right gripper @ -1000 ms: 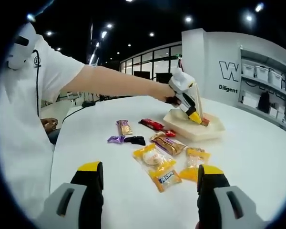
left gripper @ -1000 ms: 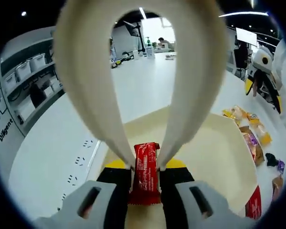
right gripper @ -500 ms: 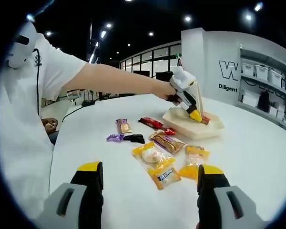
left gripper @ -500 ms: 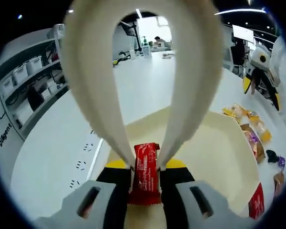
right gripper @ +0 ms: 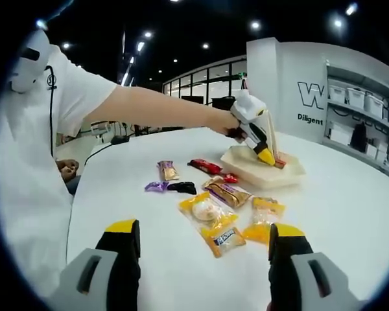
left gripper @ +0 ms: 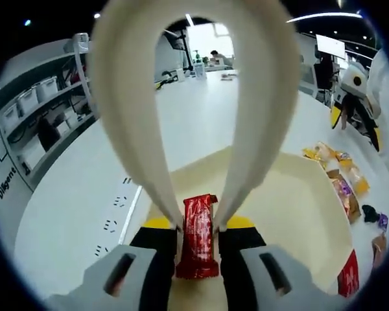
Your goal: Place the target food into the container with the food tongs after gripping and lifting it, then release it inside without dropping or visibly crushing the food.
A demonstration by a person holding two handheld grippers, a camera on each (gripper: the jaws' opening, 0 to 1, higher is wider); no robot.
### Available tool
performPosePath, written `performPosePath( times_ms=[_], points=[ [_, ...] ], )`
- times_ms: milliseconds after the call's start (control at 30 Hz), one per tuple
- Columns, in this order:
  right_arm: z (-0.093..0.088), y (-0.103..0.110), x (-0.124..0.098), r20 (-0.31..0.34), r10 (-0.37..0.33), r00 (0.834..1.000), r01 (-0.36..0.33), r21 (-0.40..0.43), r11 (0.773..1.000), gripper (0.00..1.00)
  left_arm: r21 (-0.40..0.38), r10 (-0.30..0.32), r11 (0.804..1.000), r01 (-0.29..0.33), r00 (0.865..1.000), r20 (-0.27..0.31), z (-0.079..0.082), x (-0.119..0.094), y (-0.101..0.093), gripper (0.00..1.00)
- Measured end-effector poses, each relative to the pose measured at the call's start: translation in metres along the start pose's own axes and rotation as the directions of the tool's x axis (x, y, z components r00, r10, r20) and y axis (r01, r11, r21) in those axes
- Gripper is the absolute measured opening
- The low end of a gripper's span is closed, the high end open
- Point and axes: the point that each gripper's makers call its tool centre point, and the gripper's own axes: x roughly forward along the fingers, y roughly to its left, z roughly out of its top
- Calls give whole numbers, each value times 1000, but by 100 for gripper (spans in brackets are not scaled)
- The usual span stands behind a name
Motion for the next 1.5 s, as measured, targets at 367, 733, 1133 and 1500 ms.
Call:
performPosePath(
  times_ms=[367,733,1133,1500],
  points=[
    [0,1,0,-2,1,1000,-1,-3,1000,81,-27,12,1000,-10,998,56,12,-9,4,24],
    [5,3,1,1,7,1000,-7,-18,1000,81,-66,36,997,-26,989,143,27,-28,1,24],
    [10,7,1,9,12,1000,-12,-30,999,81,-47,32,999,-24,982,187,38,-49,-17,22],
    [12,10,2,15,19,1000,-18,-38,999,81,-12,4,1000,-2,975,221,41,-69,-55,22]
  ],
)
